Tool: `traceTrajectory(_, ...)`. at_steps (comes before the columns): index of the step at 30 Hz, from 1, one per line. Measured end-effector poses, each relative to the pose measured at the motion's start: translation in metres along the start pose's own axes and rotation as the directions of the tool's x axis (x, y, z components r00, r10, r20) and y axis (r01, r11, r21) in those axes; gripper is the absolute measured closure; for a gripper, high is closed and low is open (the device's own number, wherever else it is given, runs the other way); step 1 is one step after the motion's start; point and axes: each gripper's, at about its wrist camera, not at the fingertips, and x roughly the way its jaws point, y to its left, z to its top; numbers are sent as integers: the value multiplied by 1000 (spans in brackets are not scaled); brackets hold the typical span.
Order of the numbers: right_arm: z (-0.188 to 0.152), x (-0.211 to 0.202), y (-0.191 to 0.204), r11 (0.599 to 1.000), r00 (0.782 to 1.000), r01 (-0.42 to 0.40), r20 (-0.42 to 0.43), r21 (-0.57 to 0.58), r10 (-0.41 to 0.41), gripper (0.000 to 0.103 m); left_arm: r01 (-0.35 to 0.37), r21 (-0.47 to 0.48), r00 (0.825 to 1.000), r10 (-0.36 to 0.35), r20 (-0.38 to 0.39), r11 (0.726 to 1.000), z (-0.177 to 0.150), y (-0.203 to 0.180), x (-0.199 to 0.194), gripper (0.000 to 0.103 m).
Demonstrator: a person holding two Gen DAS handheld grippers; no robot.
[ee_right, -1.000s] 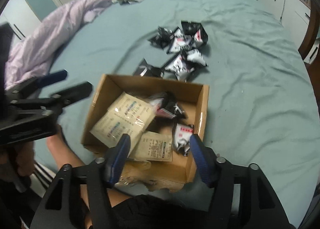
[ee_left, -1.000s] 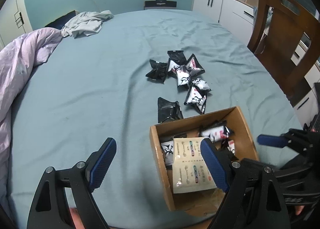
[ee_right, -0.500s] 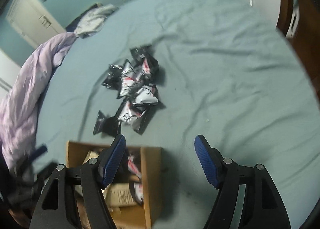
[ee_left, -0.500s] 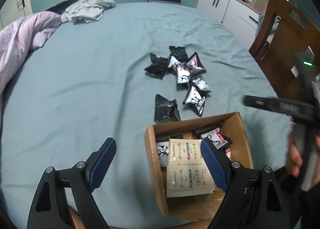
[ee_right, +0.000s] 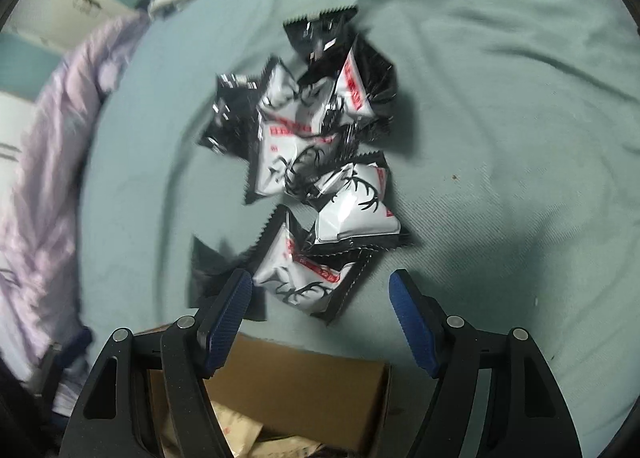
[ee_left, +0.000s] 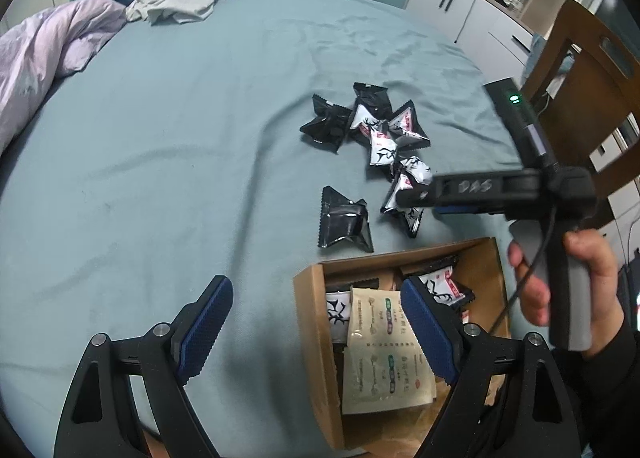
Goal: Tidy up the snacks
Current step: 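Reach the right gripper to the pile and grasp a white-red packet, then grasp a black packet with left gripper while right carries its packet over the box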
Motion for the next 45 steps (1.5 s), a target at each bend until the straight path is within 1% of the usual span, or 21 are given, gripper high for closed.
traceTrajectory(2, 5, 11, 2, 1000, 1000, 16, -19, -5, -16, 37, -1, -14, 1000, 1, 0, 1000, 1, 1, 3, 16)
traceTrajectory(3, 5, 13, 3, 1000, 1000, 19, -19, -7, -19, 55, 9, -35, 1000, -9, 2, 999, 2, 3, 3, 16)
traceTrajectory(4, 5, 16, 4, 999, 999, 39, -23, -20, -39, 65, 22, -51, 1000, -23, 0, 998, 3, 5, 5, 16)
traceTrajectory(5, 5, 15, 5, 998, 999, 50, -15, -29, -51, 65, 33, -63, 999, -33, -3, 997, 3, 6, 6, 16)
traceTrajectory(6, 6, 14, 7, 998, 999, 47, -2, -30, -47, 72, 37, -72, 999, -38, -4, 997, 4, 7, 8, 16)
traceTrajectory(12, -4, -29, 4, 999, 993, -33, 110, -8, 34, 72, -28, 19, 1000, 28, 2, 999, 18, -5, 28, 16)
traceTrajectory(16, -32, -77, -4, 997, 973, -76, 220, 4, 74, 72, -28, 84, 1000, 28, 5, 996, 40, -15, 41, 16)
traceTrajectory(18, -55, -105, -11, 998, 955, -70, 288, 6, 65, 72, -24, 90, 1000, 25, -6, 996, 49, -19, 48, 16)
traceTrajectory(23, -120, -145, -22, 996, 903, -88, 423, -2, 81, 72, 7, 105, 991, 7, -130, 994, 63, -35, 85, 16)
traceTrajectory(26, -163, -155, -25, 998, 892, -68, 449, 8, 57, 72, -30, 104, 985, 47, -164, 994, 61, -39, 101, 16)
traceTrajectory(28, -185, -165, -26, 995, 884, -100, 460, 3, 87, 72, -44, 109, 979, 65, -194, 993, 58, -42, 113, 16)
traceTrajectory(30, -203, -177, -24, 992, 864, -126, 490, -18, 119, 72, -48, 115, 973, 72, -221, 992, 55, -43, 124, 16)
traceTrajectory(31, -211, -179, -21, 992, 856, -124, 502, -34, 124, 72, -29, 91, 973, 49, -227, 995, 55, -41, 127, 17)
traceTrajectory(33, -215, -179, -17, 993, 852, -110, 510, -49, 119, 72, -13, 53, 967, 26, -254, 999, 56, -37, 133, 22)
traceTrajectory(35, -211, -173, -14, 994, 854, -97, 507, -59, 114, 72, -57, 47, 961, 67, -267, 997, 54, -35, 138, 46)
traceTrajectory(36, -208, -169, -12, 994, 860, -92, 499, -63, 111, 72, -69, 53, 961, 81, -264, 996, 53, -36, 138, 50)
traceTrajectory(37, -205, -166, -10, 995, 865, -82, 491, -63, 103, 72, -59, 57, 965, 72, -253, 997, 52, -37, 136, 62)
traceTrajectory(38, -204, -163, -7, 996, 871, -65, 483, -65, 88, 72, -43, 65, 967, 58, -250, 997, 52, -39, 135, 67)
traceTrajectory(40, -200, -159, 0, 997, 876, -24, 479, -73, 56, 72, -23, 65, 971, 37, -237, 998, 49, -40, 133, 74)
traceTrajectory(42, -200, -160, 5, 997, 876, 0, 481, -83, 40, 72, -14, 55, 974, 26, -223, 998, 48, -38, 129, 75)
traceTrajectory(45, -200, -162, 13, 996, 875, 18, 483, -89, 27, 72, -8, 32, 989, 13, -150, 999, 47, -35, 112, 76)
